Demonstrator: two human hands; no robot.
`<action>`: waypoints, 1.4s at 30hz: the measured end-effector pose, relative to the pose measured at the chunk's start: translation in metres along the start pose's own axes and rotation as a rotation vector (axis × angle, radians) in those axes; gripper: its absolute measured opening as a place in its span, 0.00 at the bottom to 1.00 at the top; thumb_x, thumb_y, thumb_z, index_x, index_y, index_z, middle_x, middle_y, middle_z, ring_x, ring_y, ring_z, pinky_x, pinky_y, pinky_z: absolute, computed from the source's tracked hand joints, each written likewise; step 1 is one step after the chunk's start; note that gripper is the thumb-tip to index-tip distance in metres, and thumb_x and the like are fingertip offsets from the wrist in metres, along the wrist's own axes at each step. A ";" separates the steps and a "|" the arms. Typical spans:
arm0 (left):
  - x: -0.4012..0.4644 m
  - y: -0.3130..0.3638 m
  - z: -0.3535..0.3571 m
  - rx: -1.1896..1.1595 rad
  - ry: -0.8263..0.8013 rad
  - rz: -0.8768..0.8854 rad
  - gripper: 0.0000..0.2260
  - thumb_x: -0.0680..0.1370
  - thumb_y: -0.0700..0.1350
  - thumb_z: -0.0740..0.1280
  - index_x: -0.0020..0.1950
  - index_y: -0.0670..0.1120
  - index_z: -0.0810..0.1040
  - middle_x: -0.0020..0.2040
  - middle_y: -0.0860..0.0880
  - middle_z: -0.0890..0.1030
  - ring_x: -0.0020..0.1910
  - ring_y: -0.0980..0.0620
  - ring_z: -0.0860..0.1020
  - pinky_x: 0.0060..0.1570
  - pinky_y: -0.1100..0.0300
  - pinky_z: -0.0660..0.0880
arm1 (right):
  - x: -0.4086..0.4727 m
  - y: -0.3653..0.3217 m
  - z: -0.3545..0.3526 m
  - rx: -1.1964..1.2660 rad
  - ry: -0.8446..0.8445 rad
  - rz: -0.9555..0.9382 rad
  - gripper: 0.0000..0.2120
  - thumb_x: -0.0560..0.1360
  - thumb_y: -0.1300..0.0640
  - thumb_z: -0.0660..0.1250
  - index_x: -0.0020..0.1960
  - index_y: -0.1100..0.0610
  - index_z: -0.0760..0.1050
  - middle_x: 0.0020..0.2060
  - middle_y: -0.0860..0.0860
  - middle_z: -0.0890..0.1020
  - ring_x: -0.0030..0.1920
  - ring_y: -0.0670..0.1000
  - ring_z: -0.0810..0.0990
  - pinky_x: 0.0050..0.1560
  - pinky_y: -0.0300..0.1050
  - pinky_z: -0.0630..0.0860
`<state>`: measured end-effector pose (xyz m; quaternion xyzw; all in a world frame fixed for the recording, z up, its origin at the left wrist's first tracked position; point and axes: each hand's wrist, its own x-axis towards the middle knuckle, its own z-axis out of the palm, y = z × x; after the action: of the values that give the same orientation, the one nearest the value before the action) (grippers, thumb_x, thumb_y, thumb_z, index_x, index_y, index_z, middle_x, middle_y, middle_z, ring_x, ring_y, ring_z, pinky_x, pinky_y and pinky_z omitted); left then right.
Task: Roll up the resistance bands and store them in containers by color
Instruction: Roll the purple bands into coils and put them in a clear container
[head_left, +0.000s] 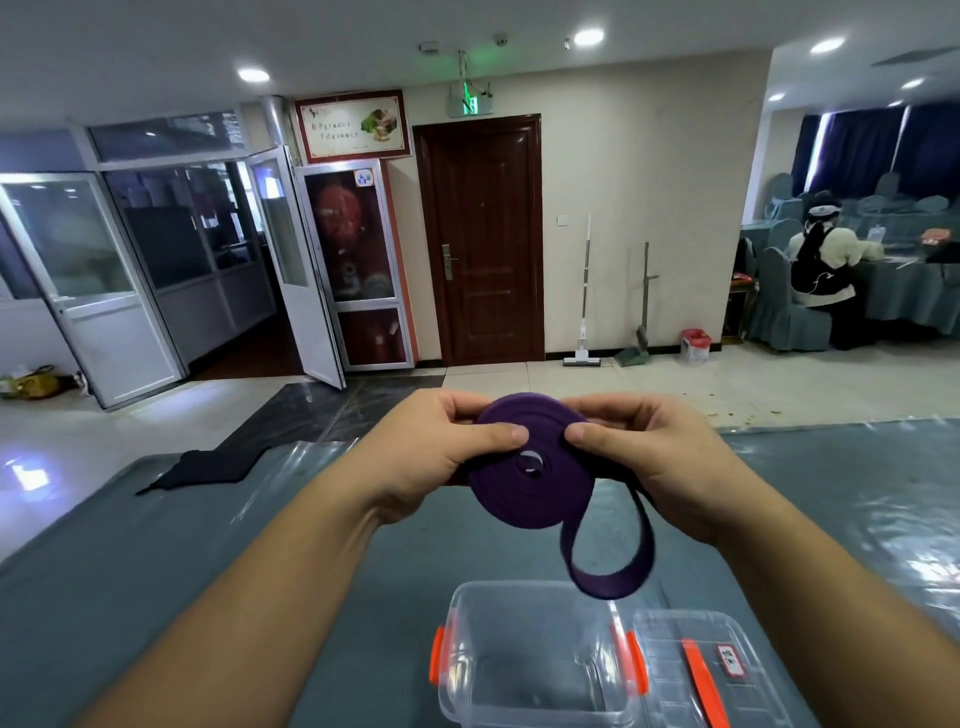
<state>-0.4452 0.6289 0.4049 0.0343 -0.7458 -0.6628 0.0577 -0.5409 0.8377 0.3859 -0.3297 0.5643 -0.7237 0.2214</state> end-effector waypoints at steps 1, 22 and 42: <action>0.000 -0.001 0.002 -0.055 0.006 0.010 0.14 0.71 0.44 0.78 0.56 0.45 0.87 0.52 0.41 0.88 0.47 0.45 0.87 0.43 0.58 0.83 | 0.000 0.002 0.002 0.041 0.049 -0.040 0.19 0.69 0.61 0.75 0.60 0.58 0.83 0.49 0.64 0.87 0.47 0.60 0.88 0.47 0.47 0.86; 0.006 -0.023 0.007 -0.227 0.159 0.090 0.11 0.77 0.38 0.73 0.59 0.45 0.84 0.53 0.43 0.88 0.48 0.48 0.87 0.46 0.55 0.84 | 0.002 0.020 0.003 0.096 0.239 -0.215 0.19 0.71 0.59 0.73 0.62 0.57 0.83 0.53 0.56 0.88 0.53 0.57 0.88 0.49 0.44 0.85; 0.010 -0.037 0.009 -0.101 0.039 0.181 0.25 0.73 0.38 0.78 0.65 0.59 0.82 0.56 0.45 0.87 0.54 0.44 0.87 0.48 0.53 0.84 | 0.003 0.030 -0.001 0.104 0.225 -0.130 0.12 0.72 0.60 0.74 0.55 0.54 0.87 0.50 0.57 0.89 0.51 0.57 0.89 0.46 0.40 0.84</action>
<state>-0.4573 0.6321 0.3675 -0.0233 -0.7103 -0.6907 0.1334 -0.5450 0.8284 0.3575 -0.2704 0.5249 -0.7971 0.1261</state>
